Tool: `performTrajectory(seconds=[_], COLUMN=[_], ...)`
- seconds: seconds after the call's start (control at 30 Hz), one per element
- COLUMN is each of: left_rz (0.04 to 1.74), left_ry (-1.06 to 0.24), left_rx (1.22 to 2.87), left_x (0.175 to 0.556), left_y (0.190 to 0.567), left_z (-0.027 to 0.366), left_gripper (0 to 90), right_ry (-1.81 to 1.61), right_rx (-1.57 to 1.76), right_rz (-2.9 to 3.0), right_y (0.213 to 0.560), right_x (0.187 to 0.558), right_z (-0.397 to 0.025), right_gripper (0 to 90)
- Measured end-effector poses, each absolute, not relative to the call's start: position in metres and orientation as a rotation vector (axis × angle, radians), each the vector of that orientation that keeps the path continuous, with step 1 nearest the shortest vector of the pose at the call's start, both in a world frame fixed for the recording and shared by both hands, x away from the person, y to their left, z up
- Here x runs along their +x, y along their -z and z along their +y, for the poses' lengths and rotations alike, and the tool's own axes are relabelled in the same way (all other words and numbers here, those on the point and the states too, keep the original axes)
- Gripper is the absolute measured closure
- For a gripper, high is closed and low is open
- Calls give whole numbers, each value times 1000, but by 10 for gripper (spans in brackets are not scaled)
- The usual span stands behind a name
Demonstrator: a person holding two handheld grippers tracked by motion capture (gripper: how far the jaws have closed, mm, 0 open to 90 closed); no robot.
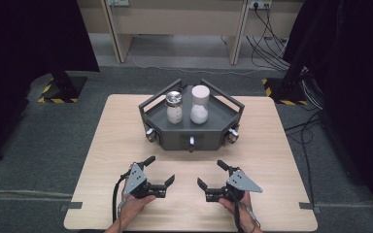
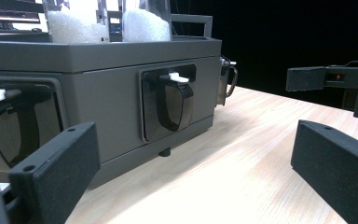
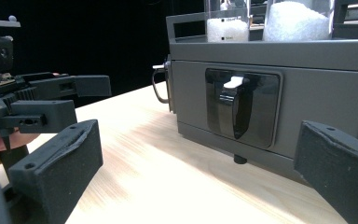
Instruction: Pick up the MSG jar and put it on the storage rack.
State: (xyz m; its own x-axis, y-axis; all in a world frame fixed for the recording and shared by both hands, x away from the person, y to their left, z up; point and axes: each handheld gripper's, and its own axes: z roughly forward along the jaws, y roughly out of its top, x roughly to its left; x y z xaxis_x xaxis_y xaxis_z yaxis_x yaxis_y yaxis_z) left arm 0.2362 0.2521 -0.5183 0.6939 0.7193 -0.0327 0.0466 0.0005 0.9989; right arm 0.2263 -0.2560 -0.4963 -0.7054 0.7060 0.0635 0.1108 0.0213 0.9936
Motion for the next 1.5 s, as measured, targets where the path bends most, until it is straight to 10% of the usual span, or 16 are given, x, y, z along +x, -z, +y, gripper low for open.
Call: performTrajectory(seconds=[1.5], left_rz=[662], left_ry=[-591], left_rx=[1502], left_x=[238], left_y=[519], left_z=[253], left_gripper=[7], right_ry=[-1720], right_rx=[840], right_rz=[1843], right_y=[498], right_x=[228], right_z=[-258], right_gripper=[10])
